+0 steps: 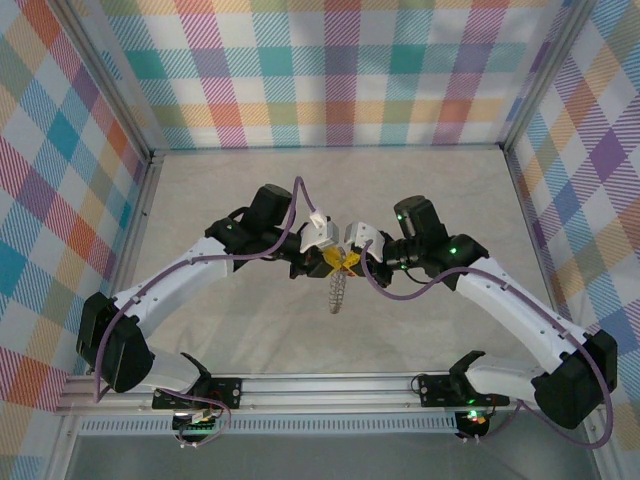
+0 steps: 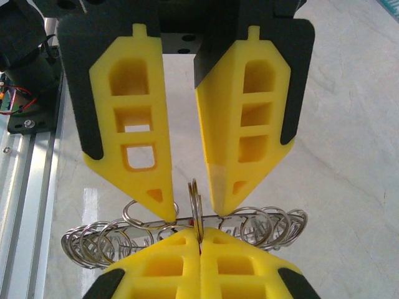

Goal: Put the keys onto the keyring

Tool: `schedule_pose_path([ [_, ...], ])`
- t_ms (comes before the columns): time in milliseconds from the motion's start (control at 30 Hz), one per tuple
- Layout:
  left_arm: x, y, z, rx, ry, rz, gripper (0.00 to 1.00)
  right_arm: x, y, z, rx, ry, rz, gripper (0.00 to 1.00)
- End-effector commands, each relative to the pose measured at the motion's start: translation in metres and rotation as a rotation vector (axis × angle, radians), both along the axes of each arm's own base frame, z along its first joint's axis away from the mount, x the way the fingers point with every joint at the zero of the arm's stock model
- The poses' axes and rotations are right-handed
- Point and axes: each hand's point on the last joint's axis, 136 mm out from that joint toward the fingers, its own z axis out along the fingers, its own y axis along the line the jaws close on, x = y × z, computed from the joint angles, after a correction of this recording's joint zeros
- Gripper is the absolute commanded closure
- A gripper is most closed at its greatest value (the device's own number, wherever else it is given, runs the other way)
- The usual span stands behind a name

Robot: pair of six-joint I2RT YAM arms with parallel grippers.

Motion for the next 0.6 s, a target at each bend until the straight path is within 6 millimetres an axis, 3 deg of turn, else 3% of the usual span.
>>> schedule_pose_path([
  [0,-0.0073,-0.0013,0.0130,-0.033,-0.004,-0.040,0.75,-0.0017,0.0069,0.0084,0.032,-0.025,0.034,1.00],
  [233,-0.0033,-0.0034,0.0135,-0.041,-0.002,-0.024,0.78,-0.0013,0.0050,0.0052,0.018,-0.025,0.022,1.00],
  [433,-0.0004,-0.0040,0.0143,-0.034,-0.013,-0.005,0.99,-0.0012,0.0061,0.0065,0.035,-0.025,0.020,1.00],
  [500,-0.0005,-0.0049,0.0145,-0.035,-0.018,-0.002,1.00,-0.0011,0.0062,0.0068,0.038,-0.025,0.017,1.00],
  [567,0.0009,-0.0055,0.0165,-0.046,-0.020,0.010,1.00,-0.0002,0.0057,0.0088,0.051,-0.030,0.004,0.89],
])
